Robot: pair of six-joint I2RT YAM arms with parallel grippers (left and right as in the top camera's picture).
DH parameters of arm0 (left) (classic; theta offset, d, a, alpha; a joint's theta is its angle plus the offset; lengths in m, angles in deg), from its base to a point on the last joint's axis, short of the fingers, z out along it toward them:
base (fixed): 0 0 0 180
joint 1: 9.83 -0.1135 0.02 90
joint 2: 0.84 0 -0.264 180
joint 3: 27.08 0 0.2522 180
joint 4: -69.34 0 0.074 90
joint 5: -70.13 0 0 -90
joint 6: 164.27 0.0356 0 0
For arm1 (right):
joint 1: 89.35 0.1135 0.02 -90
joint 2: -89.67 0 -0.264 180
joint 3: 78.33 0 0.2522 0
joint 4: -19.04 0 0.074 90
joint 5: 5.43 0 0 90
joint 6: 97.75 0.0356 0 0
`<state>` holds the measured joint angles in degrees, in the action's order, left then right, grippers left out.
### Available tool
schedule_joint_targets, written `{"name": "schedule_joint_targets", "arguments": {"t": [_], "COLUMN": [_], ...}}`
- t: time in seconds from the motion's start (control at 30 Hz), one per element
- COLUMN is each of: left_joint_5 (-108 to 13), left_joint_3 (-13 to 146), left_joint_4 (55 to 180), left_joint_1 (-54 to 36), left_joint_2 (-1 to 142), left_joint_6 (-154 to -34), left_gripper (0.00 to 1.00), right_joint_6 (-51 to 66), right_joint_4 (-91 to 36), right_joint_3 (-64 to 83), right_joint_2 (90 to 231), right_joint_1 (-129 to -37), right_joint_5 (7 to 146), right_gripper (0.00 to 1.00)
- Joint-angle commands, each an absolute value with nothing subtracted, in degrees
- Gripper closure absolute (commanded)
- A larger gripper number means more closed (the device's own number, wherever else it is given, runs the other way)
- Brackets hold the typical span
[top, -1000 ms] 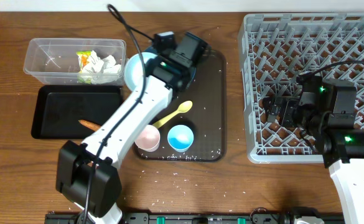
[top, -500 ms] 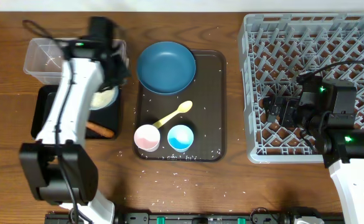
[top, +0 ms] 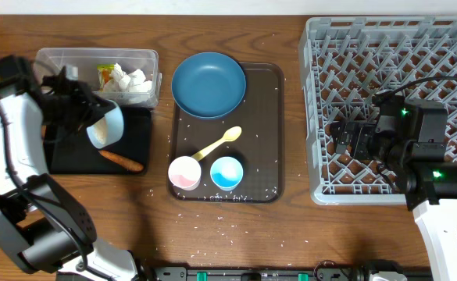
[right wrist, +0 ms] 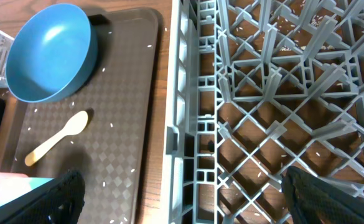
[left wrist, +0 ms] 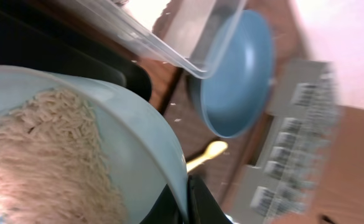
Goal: Sort waste into correct bins and load items into the dishwasher rack
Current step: 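Tilt the bowl with the left gripper to pour rice onto the black tray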
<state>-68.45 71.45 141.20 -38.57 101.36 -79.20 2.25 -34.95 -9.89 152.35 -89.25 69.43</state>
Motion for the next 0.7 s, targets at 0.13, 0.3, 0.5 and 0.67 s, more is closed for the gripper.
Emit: {"name": "schedule_joint_targets", "arguments": {"t": [0.13,0.3,0.5,0.67], "left_joint_5": [-89.5,-99.1,-106.7,-110.0], "left_joint_3": [65.0,62.8,62.8,62.8], "left_joint_4": [137.7,135.8,135.5,135.2], "left_joint_1": [-47.2,-50.6,-51.9,-51.9], "left_joint_2": [99.5,100.9,103.0,103.2], "left_joint_6": [-74.5,-74.5,-74.5,-80.8], "left_gripper": [0.94,0.94,0.94,0.94], "right_joint_6": [1.4,1.4,1.4,1.4], "right_joint_4": [-35.1,-35.1,-35.4,-35.6], "right_joint_3": [-8.9,-8.9,-8.9,-8.9], "right_joint_2": [152.1,152.2,152.2,152.2], "right_joint_1": [-89.7,-89.7,-89.7,-89.7], "right_joint_5": [69.8,69.8,69.8,69.8], "right_gripper": [0.01,0.01,0.01,0.01]}}
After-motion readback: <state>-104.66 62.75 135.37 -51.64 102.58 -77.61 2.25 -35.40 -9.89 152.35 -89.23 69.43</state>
